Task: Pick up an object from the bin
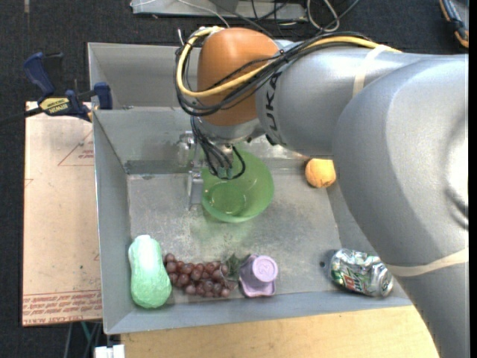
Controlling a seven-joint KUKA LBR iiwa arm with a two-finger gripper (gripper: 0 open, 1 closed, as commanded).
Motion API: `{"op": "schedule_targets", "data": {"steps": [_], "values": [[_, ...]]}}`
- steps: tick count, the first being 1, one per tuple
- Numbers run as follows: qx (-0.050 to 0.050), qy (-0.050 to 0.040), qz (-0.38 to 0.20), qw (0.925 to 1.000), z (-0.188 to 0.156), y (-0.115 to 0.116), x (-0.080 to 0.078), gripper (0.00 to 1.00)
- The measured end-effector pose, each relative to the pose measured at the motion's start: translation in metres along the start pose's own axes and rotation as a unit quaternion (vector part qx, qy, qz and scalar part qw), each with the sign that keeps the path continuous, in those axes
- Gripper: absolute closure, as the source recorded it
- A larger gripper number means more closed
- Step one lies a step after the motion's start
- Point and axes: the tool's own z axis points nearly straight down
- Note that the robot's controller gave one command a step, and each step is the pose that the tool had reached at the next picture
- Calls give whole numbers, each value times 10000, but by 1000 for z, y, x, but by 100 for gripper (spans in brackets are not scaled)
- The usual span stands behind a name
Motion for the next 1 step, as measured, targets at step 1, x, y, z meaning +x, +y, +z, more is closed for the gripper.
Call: {"op": "schedule_targets", "data": {"steps": [1], "values": [[0,0,0,10000,0,0,0,0]]}}
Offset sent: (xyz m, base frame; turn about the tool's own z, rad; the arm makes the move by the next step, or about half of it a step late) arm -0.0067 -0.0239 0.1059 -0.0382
